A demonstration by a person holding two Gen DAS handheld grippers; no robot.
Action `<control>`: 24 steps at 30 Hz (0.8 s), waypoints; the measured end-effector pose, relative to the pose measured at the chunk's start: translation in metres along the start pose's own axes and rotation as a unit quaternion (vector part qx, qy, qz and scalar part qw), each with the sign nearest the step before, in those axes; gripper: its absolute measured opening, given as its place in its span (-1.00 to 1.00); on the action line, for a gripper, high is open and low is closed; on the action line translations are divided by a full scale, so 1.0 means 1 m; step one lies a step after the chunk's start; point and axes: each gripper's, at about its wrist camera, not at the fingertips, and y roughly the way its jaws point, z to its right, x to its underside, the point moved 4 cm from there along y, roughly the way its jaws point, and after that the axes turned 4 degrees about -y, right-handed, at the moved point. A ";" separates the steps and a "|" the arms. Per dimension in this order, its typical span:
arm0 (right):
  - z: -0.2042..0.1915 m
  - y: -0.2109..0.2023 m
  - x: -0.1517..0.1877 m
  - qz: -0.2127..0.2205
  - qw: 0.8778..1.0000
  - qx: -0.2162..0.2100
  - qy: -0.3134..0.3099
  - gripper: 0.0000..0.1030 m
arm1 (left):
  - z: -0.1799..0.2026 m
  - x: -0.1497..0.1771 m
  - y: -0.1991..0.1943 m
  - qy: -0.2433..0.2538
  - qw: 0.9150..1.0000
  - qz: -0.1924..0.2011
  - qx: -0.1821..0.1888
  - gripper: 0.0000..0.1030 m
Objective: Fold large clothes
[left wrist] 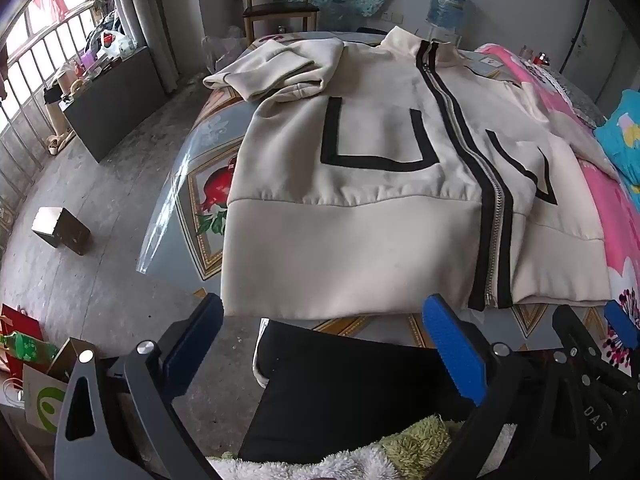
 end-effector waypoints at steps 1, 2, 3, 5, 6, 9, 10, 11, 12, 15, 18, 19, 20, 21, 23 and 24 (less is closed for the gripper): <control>0.000 0.000 0.000 -0.003 1.000 0.001 0.000 0.87 | 0.000 0.000 0.000 0.000 1.000 0.001 -0.001 0.91; 0.000 0.000 0.000 -0.002 1.000 0.000 0.001 0.87 | 0.000 0.000 0.000 0.000 1.000 0.001 -0.002 0.91; 0.000 0.000 0.000 -0.001 1.000 -0.001 0.001 0.87 | -0.001 0.000 0.000 0.000 1.000 0.002 -0.004 0.91; 0.001 0.001 0.000 -0.001 1.000 -0.001 0.002 0.87 | 0.005 -0.001 -0.002 -0.002 1.000 0.002 -0.005 0.91; 0.001 0.002 0.000 -0.001 1.000 -0.002 0.002 0.87 | 0.006 -0.001 -0.002 -0.003 1.000 0.002 -0.006 0.91; 0.000 0.000 0.001 0.001 1.000 0.002 0.001 0.87 | 0.009 -0.002 -0.001 -0.006 1.000 0.002 -0.009 0.91; 0.001 0.000 0.001 0.002 1.000 0.002 0.001 0.87 | 0.007 0.000 -0.003 0.001 1.000 0.003 0.000 0.91; 0.001 0.000 0.001 0.002 1.000 0.002 0.001 0.87 | 0.006 0.000 -0.003 0.002 1.000 0.004 0.000 0.91; 0.001 0.000 0.001 0.003 1.000 0.002 0.001 0.87 | 0.007 -0.001 -0.004 0.002 1.000 0.004 0.000 0.91; 0.002 -0.001 0.003 0.002 1.000 0.001 0.000 0.87 | 0.005 0.000 -0.003 0.002 1.000 0.003 0.002 0.91; 0.002 -0.002 0.003 0.003 1.000 0.003 0.000 0.87 | 0.011 -0.001 0.000 0.002 1.000 0.002 0.003 0.91; 0.002 -0.001 0.003 0.003 1.000 0.003 0.000 0.87 | 0.010 0.000 -0.001 0.002 1.000 0.002 0.004 0.91; 0.002 -0.001 0.003 0.003 1.000 0.004 0.000 0.87 | 0.011 0.000 -0.001 0.002 1.000 0.002 0.003 0.91; 0.002 -0.001 0.003 0.003 1.000 0.003 0.000 0.87 | 0.011 0.000 -0.001 0.002 1.000 0.003 0.004 0.91; 0.004 -0.002 0.003 0.004 1.000 0.003 0.001 0.87 | 0.005 0.002 -0.003 0.001 1.000 0.002 0.009 0.91; 0.004 -0.003 0.003 0.004 1.000 0.004 0.001 0.87 | 0.004 0.002 -0.003 0.001 1.000 0.003 0.009 0.91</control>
